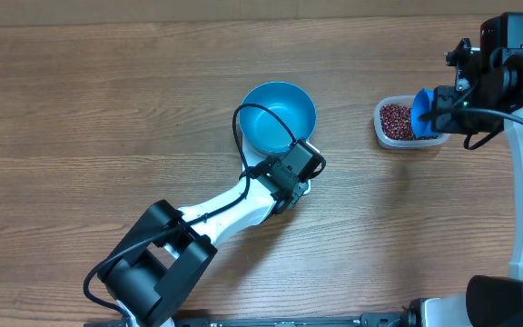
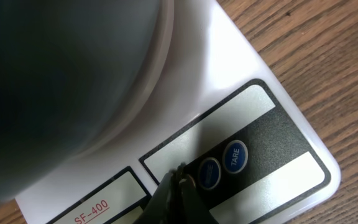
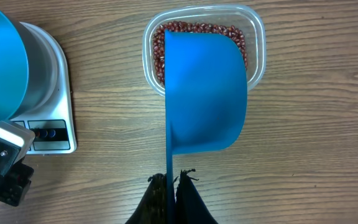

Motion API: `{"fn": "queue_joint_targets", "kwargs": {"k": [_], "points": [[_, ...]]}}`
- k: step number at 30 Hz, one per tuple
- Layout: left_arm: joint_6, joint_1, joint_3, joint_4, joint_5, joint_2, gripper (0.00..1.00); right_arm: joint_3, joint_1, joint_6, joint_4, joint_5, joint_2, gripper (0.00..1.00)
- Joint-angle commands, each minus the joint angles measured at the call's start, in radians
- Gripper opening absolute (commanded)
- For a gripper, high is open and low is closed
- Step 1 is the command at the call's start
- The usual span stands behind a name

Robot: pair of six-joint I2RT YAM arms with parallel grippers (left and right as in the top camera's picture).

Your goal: Scoop item into bowl and weigh 150g on scale

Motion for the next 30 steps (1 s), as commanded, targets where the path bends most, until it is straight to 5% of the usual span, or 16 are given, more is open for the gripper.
{"fn": "queue_joint_targets", "kwargs": {"k": [1,20,30], "points": [[0.023,0.006,-0.010,-0.006,0.034,0.037,0.04,-0.004,-0.002,-0.005,0.000,-0.005,-0.024,0.04],[0.031,0.003,0.098,-0.124,0.043,0.134,0.04,-0.004,-0.002,-0.005,-0.003,-0.005,-0.024,0.04],[0.014,0.003,0.099,-0.158,0.037,-0.027,0.04,-0.004,-0.002,-0.005,0.001,-0.005,-0.024,0.04]]}}
